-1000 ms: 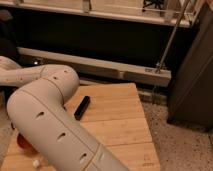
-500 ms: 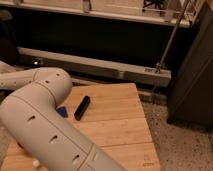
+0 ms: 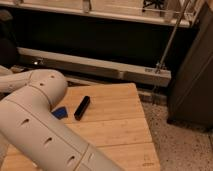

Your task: Place the pepper in the ceramic cup

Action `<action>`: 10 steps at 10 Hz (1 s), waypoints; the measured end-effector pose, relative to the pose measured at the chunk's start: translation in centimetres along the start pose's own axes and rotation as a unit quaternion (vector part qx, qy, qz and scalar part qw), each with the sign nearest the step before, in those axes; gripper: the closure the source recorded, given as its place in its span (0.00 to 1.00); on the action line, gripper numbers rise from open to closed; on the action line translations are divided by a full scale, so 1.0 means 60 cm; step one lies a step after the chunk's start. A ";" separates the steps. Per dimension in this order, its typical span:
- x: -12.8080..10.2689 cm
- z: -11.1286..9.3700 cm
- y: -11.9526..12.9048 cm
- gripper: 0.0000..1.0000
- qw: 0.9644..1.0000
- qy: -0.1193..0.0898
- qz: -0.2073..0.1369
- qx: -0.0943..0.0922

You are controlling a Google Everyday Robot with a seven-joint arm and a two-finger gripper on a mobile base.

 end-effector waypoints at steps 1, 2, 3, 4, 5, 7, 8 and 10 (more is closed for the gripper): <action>0.004 -0.001 -0.001 0.50 1.000 -0.003 0.000 0.001; 0.008 -0.004 -0.002 0.38 1.000 -0.006 -0.001 0.002; 0.011 -0.005 -0.003 0.30 1.000 -0.009 -0.001 0.003; 0.013 -0.006 -0.005 0.23 1.000 -0.011 -0.001 0.004; 0.014 -0.006 -0.007 0.20 1.000 -0.014 0.000 0.006; 0.013 -0.007 -0.011 0.20 1.000 -0.017 0.004 0.006; 0.014 -0.010 -0.012 0.20 1.000 -0.016 0.006 0.006; 0.013 -0.018 -0.014 0.20 1.000 -0.007 0.020 -0.001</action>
